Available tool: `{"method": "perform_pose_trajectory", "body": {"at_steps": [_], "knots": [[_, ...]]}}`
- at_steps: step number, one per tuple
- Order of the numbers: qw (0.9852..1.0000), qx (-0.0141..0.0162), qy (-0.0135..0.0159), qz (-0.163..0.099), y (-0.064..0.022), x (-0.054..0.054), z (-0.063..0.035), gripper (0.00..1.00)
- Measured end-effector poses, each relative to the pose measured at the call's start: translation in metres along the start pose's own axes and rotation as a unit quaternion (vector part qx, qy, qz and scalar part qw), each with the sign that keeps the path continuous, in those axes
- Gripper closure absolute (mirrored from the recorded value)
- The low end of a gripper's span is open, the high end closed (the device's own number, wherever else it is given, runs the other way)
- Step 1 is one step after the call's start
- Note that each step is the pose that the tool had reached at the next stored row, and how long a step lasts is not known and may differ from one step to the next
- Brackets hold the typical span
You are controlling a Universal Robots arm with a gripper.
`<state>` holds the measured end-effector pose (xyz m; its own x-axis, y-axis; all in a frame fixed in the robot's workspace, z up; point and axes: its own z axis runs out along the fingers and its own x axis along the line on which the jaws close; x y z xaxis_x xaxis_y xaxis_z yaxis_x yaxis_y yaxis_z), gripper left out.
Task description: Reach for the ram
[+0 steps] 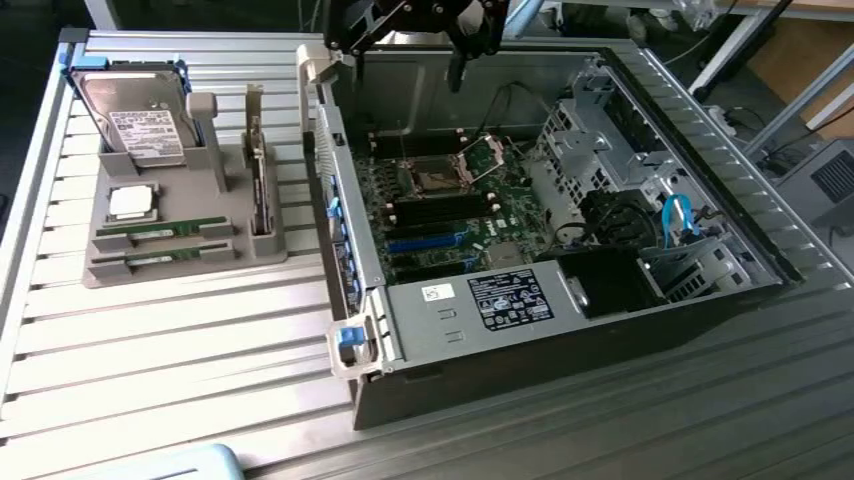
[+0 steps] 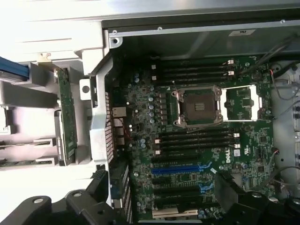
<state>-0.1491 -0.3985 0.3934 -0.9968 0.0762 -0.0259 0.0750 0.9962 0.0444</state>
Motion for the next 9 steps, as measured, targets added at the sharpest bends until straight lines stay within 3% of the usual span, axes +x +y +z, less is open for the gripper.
{"method": "perform_pose_trajectory", "body": {"at_steps": [1, 3, 9], "knots": [[1.0000, 0.0000, -0.0001, 0.000, -0.0010, 0.015, -0.0004, 0.01], [1.0000, 0.0000, -0.0001, 0.000, -0.0020, 0.029, -0.0008, 0.01], [1.0000, 0.0000, 0.0000, 0.000, -0.0057, 0.085, -0.0024, 0.01]]}}
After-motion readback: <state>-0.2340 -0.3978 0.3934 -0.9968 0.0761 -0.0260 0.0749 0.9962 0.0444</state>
